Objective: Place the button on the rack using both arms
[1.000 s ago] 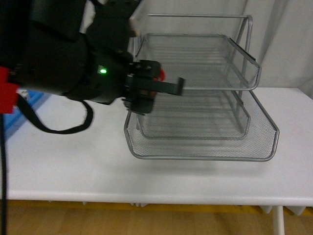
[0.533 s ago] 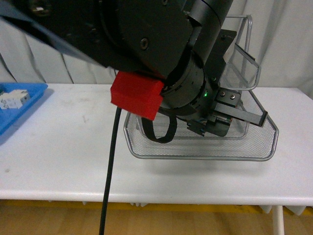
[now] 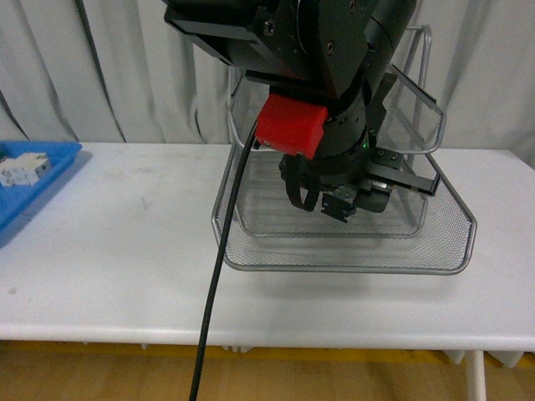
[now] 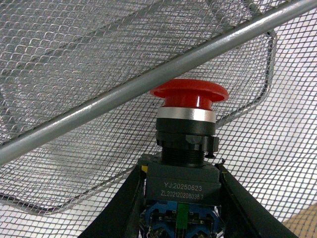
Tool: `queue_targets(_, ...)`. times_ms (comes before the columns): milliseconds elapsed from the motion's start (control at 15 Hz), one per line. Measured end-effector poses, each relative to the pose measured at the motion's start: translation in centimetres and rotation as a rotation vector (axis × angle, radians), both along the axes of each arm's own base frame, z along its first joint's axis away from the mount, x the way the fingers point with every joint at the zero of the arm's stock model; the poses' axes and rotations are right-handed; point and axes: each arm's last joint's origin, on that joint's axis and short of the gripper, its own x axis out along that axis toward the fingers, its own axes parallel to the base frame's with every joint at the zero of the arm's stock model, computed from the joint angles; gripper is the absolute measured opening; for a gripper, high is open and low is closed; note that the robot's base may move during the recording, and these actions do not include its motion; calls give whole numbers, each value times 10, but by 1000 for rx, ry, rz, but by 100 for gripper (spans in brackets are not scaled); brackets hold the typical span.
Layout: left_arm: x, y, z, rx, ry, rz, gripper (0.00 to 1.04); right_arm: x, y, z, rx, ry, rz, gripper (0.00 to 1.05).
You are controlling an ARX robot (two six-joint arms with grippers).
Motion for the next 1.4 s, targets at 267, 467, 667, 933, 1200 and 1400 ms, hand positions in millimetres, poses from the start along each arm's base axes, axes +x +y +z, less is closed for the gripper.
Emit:
queue_targets(267,9,-2,-9,-13,22,46,61,0,0,0,0,0,0,98)
queue_targets(467,10,3,-2,-66,-1,60,93,0,0,0,0,0,0,98)
queue_targets(667,-38,41,49,-207,-113,15,98,0,0,0,0,0,0,98)
queue_targets(933,-91,91,77,-323,-431,53,92,0,0,0,0,-1,0,98)
queue_targets(1200,-170,208,64,-292,-825,510,43,0,0,0,0,-1,0,98)
queue_targets(1400,-202,239,32,-262,-761,480,3,0,0,0,0,0,0,98)
